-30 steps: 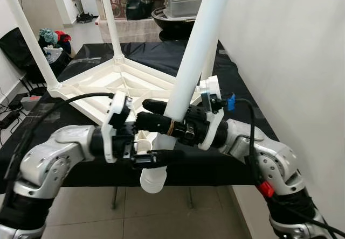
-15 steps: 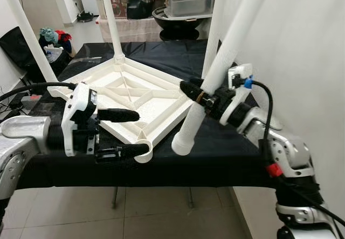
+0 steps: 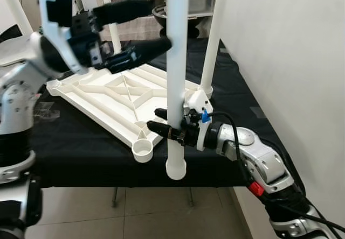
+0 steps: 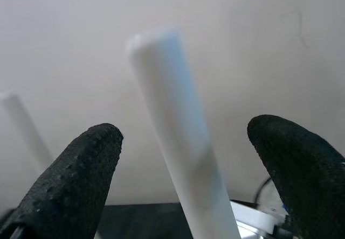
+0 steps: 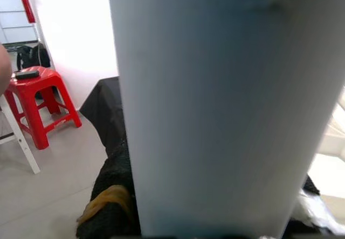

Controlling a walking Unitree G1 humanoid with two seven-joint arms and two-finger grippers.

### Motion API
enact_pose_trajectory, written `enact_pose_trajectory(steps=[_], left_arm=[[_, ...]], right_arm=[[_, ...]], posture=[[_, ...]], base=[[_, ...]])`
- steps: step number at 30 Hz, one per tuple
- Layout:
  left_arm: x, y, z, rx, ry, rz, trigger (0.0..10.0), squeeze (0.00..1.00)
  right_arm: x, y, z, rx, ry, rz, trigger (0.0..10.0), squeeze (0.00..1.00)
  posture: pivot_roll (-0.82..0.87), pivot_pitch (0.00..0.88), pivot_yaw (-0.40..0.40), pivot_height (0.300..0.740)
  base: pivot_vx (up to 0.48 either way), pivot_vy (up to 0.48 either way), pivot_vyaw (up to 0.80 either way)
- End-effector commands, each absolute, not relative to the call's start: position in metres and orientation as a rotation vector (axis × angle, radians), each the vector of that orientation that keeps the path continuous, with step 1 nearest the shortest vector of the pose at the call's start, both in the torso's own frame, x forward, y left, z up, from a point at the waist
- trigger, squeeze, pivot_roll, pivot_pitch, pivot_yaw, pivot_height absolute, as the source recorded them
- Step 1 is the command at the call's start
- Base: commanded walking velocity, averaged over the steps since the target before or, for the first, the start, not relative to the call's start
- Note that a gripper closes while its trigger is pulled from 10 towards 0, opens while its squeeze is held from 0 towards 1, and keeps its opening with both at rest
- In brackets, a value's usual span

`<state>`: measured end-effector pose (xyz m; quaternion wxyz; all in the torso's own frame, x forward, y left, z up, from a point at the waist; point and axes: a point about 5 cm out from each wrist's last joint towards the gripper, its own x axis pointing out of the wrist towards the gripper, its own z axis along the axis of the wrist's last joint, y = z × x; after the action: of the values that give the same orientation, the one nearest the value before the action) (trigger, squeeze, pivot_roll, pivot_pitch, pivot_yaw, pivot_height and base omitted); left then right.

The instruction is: Building children table

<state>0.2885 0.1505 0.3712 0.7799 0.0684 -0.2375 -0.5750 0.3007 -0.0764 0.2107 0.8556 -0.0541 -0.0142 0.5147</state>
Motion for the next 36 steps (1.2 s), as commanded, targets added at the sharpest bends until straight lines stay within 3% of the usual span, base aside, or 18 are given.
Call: enact_pose_trajectory(steps=[1,14,15,31,32,33,34,36], left_arm=[[0.293,0.144,0.370,0.139,-0.481,-1.285,10.0,0.00],[0.306,0.139,0.368,0.034,-0.431,-1.295,10.0,0.00],[0.306,0.137,0.366,0.020,-0.413,-1.312,0.0,0.00],[0.309,0.134,0.376,0.041,-0.399,-1.362,0.0,0.00],[0.309,0.133,0.378,0.047,-0.400,-1.365,0.0,0.00],[0.309,0.132,0.380,0.050,-0.401,-1.367,0.0,0.00],[0.308,0.131,0.382,0.053,-0.403,-1.369,0.0,0.00],[0.308,0.131,0.383,0.054,-0.404,-1.371,0.0,0.00]], right_arm=[[0.299,-0.070,0.215,-0.151,-0.061,1.110,0.0,0.00],[0.296,-0.069,0.219,-0.168,-0.087,1.121,0.0,0.00],[0.295,-0.068,0.219,-0.171,-0.089,1.127,0.0,0.00],[0.296,-0.064,0.215,-0.167,-0.088,1.101,0.0,0.00],[0.297,-0.063,0.214,-0.157,-0.086,1.084,6.7,0.00],[0.298,-0.063,0.214,-0.150,-0.085,1.071,6.7,0.00],[0.299,-0.062,0.213,-0.139,-0.080,1.063,10.0,0.00],[0.299,-0.061,0.212,-0.132,-0.077,1.060,10.0,0.00]], posture=[[-0.04,0.000,0.024,0.740],[-0.05,0.000,0.028,0.740],[-0.05,0.000,0.029,0.740],[-0.04,0.000,0.037,0.740],[-0.04,0.000,0.038,0.740],[-0.04,0.000,0.038,0.740],[-0.04,0.000,0.039,0.740],[-0.04,0.000,0.039,0.740]], base=[[0.000,0.000,0.00],[0.000,0.000,0.00],[0.000,0.000,0.00],[0.000,0.000,0.00],[0.000,0.000,0.00],[0.000,0.000,0.00],[0.000,0.000,0.00],[0.000,0.000,0.00]])
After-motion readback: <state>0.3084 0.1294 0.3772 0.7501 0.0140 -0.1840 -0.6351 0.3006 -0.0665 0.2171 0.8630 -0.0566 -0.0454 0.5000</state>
